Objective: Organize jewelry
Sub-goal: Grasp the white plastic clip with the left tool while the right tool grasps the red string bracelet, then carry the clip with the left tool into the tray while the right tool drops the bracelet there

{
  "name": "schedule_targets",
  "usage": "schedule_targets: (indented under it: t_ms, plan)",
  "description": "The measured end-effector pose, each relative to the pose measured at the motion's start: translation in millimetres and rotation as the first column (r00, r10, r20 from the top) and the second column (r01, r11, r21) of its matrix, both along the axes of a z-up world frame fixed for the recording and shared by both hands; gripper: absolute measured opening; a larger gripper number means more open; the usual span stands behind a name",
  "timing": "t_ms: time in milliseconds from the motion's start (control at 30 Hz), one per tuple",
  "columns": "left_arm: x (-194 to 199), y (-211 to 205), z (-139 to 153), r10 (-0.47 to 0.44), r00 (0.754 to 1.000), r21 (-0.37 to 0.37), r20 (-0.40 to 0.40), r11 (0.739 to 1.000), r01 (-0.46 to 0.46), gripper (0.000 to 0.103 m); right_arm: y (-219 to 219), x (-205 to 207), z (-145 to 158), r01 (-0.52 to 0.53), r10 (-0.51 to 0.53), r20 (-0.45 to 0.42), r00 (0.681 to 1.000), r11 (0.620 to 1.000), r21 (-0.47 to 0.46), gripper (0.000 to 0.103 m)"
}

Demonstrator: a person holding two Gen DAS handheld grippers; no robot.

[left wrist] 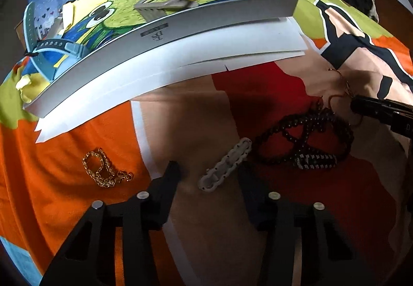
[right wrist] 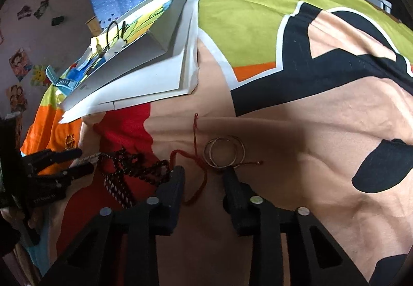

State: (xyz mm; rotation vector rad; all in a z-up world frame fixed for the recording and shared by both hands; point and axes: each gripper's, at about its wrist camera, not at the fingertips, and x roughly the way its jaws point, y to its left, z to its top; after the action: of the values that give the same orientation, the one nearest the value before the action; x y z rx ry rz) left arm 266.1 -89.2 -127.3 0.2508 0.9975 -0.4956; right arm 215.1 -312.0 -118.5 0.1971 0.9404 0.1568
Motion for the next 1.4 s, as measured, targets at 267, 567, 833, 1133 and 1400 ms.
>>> schedule_targets:
  t_ms: [267,567,833,1133,1400]
  plan:
    - [-5,-14,-3,-0.044,0.999,0.033,-0.001,0.998,0.044,0.012,11,-2,-2,-0.035,0.035,-0.002,0.999,0.999,-0.003,0.009]
    - [-26,-8,6,0.031,0.999,-0.04,-0.015,0.999,-0.032,0.012,16,-20,4,-0.042,0.041,0.034,0.999,0.998,0.046,0.005]
    - [-43,5,41,0.083,0.996,-0.127,0.013,0.989,-0.08,0.012,24,-33,35,-0.052,0.042,0.133,0.99,0.996,0.068,0.004]
    - [-18,18,98,0.201,0.973,-0.233,0.11,0.957,-0.171,0.011,38,-24,88,-0.109,0.087,0.291,0.953,0.992,0.06,0.004]
    - [47,35,123,0.311,0.942,-0.275,0.127,0.923,-0.268,0.011,56,29,132,-0.164,0.149,0.376,0.915,0.986,0.009,0.004]
